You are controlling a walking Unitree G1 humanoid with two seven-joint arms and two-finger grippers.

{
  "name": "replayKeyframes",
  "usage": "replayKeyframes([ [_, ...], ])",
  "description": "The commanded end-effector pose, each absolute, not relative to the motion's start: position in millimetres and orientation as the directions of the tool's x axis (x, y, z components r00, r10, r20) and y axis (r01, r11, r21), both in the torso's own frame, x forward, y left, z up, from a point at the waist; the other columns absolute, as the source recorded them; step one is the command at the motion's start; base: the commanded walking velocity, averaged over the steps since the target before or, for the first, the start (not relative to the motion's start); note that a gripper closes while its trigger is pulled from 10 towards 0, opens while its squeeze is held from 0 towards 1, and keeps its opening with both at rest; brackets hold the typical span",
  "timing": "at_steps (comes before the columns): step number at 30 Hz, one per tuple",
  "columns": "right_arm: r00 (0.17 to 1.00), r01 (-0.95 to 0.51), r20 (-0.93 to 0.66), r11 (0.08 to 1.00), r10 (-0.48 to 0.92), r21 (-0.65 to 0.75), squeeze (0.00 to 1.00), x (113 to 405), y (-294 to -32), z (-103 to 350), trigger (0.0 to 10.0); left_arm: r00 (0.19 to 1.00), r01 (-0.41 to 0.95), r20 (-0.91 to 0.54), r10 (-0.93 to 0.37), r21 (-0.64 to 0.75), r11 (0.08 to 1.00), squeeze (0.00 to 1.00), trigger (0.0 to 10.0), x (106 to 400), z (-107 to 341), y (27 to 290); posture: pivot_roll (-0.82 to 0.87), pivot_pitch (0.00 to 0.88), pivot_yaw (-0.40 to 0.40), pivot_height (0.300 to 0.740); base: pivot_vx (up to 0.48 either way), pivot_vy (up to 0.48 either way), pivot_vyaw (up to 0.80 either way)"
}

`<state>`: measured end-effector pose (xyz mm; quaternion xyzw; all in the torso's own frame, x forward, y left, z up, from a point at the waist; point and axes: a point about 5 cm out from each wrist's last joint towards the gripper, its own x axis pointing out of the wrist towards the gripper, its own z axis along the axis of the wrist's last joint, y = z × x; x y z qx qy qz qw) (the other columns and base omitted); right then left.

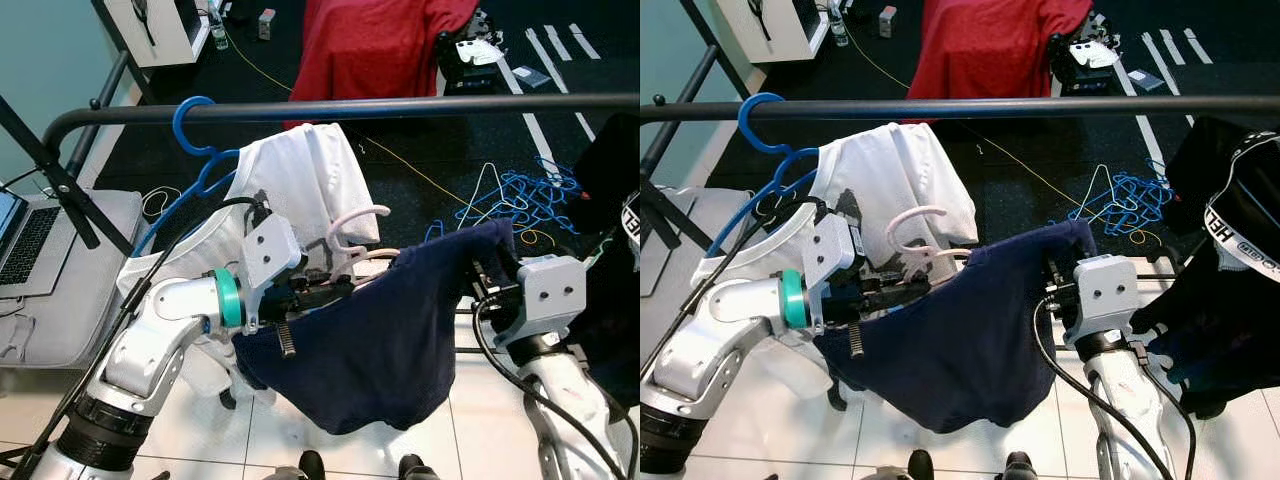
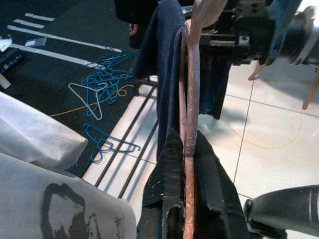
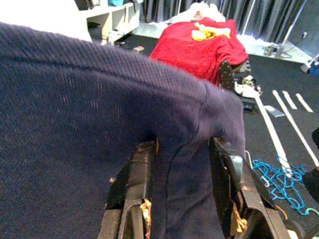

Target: Hang hanger

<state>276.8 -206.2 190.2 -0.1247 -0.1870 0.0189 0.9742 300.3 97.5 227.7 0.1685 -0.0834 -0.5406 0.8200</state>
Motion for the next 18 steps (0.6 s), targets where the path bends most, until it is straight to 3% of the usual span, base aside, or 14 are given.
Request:
replayKeyframes([
  [1, 0.931, 0.022, 0.358, 0.966, 0.074, -0.258, 0.0, 272.6, -206.3, 186.5, 10.0, 0.399, 0.858, -0.058, -0.915, 0.375, 0.35, 0.0, 10.0, 299.9, 223.5, 97.4, -0.27, 0.2, 0.186, 0.74, 0.0, 0.0, 0.0],
  [7, 0.935, -0.001, 0.345, 0.973, 0.082, -0.231, 0.0, 273.2, -207.6, 182.9, 10.0, 0.383, 0.867, -0.045, -0.923, 0.362, 0.342, 0.0, 10.0, 298.4, 224.4, 96.4, -0.28, 0.182, 0.186, 0.74, 0.0, 0.0, 0.0],
  [8, 0.936, -0.01, 0.341, 0.975, 0.087, -0.221, 0.0, 274.2, -207.4, 181.7, 9.1, 0.378, 0.869, -0.039, -0.925, 0.359, 0.34, 0.0, 10.0, 297.8, 225.2, 96.0, -0.28, 0.181, 0.185, 0.74, 0.0, 0.0, 0.0],
  [9, 0.937, -0.023, 0.336, 0.977, 0.094, -0.21, 0.0, 275.9, -206.4, 180.6, 0.0, 0.373, 0.871, -0.029, -0.927, 0.356, 0.339, 0.0, 10.0, 297.5, 226.4, 95.5, -0.28, 0.171, 0.178, 0.74, 0.0, 0.0, 0.0],
  [18, 0.941, -0.084, 0.309, 0.981, 0.136, -0.176, 0.0, 282.1, -202.3, 174.3, 0.0, 0.389, 0.859, 0.023, -0.921, 0.351, 0.372, 0.0, 10.0, 297.6, 228.7, 90.7, -0.29, 0.143, 0.134, 0.74, 0.0, 0.0, 0.0],
])
